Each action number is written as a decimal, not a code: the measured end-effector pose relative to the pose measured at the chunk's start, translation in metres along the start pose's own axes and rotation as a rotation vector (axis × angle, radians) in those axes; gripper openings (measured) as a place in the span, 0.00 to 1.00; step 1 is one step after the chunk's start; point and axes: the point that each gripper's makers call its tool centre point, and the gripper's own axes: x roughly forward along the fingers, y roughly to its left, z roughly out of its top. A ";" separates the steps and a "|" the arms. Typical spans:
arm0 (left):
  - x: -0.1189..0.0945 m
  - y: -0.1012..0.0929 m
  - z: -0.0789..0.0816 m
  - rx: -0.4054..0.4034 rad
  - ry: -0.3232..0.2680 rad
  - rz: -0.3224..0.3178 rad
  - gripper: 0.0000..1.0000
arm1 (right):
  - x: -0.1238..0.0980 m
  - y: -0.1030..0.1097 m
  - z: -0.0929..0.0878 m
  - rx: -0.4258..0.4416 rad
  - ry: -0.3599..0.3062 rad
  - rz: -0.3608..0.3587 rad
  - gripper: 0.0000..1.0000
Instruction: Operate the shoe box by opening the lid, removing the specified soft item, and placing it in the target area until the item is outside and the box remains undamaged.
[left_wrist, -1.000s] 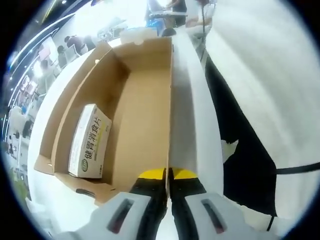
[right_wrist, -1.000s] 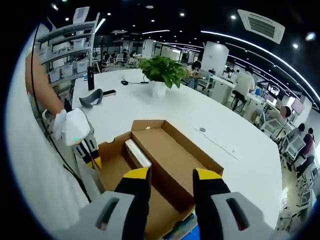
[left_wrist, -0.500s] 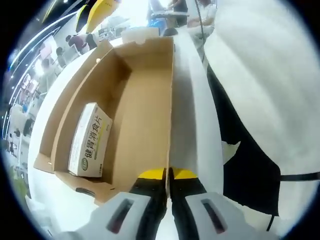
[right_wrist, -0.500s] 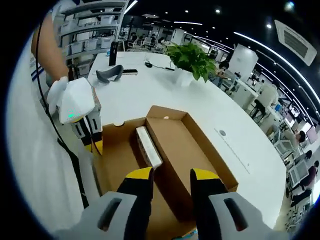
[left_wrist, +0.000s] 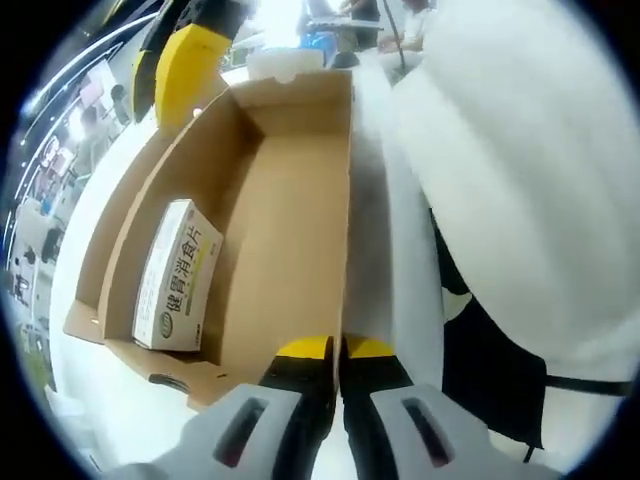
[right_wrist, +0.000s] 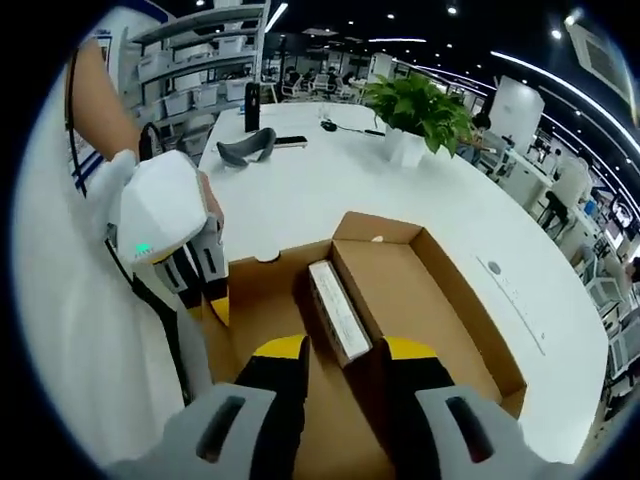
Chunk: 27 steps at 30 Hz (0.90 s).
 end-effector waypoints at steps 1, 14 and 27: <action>0.000 0.000 0.000 0.009 -0.006 0.003 0.02 | 0.003 0.001 0.000 0.005 0.004 0.003 0.27; 0.002 0.002 0.001 0.021 -0.020 0.000 0.02 | 0.040 0.001 -0.005 -0.019 0.074 -0.030 0.23; 0.003 0.004 0.002 0.022 -0.033 0.002 0.02 | 0.066 0.006 -0.007 -0.184 0.137 -0.056 0.28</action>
